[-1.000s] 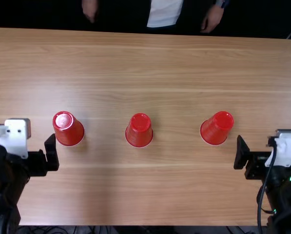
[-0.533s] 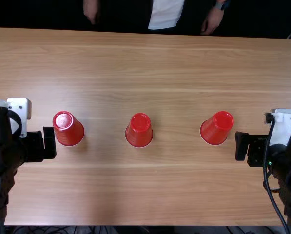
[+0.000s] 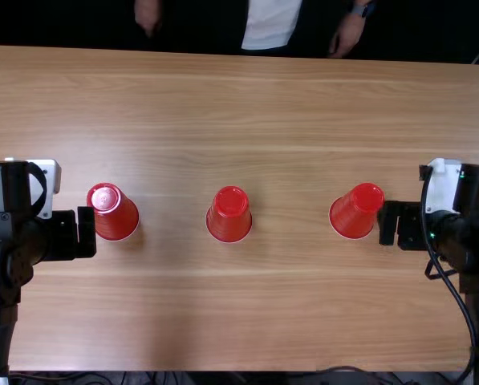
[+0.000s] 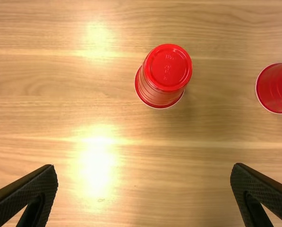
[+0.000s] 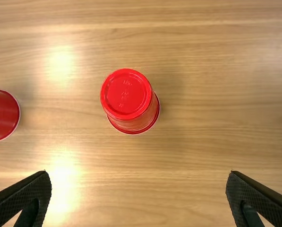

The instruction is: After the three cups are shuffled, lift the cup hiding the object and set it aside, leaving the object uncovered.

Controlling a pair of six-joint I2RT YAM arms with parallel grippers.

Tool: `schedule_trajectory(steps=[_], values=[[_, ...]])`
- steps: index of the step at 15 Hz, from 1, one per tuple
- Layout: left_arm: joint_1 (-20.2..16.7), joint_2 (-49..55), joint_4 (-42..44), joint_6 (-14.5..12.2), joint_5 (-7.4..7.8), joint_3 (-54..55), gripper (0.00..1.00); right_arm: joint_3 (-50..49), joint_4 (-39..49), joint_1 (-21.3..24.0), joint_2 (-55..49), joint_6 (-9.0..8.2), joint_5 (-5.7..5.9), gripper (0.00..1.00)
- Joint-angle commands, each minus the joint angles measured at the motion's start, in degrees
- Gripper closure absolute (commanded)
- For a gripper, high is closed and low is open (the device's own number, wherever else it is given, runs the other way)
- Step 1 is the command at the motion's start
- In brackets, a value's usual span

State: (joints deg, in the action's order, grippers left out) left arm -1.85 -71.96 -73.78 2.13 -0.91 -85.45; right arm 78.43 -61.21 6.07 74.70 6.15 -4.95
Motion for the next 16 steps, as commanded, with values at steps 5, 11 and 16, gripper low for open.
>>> schedule_trajectory(steps=[5,11,16], values=[[0.79,-2.30,0.06,-0.23,0.06,-1.91,0.00,2.78,3.98,-1.85,8.62,0.39,-0.64,0.00],[2.55,-2.48,0.16,-0.23,0.06,-1.91,0.00,2.51,7.04,-3.34,16.97,0.39,-0.43,0.00],[2.90,-3.71,0.16,-0.13,0.06,-1.65,0.00,2.60,7.68,-4.66,23.13,0.39,-0.43,0.00]])
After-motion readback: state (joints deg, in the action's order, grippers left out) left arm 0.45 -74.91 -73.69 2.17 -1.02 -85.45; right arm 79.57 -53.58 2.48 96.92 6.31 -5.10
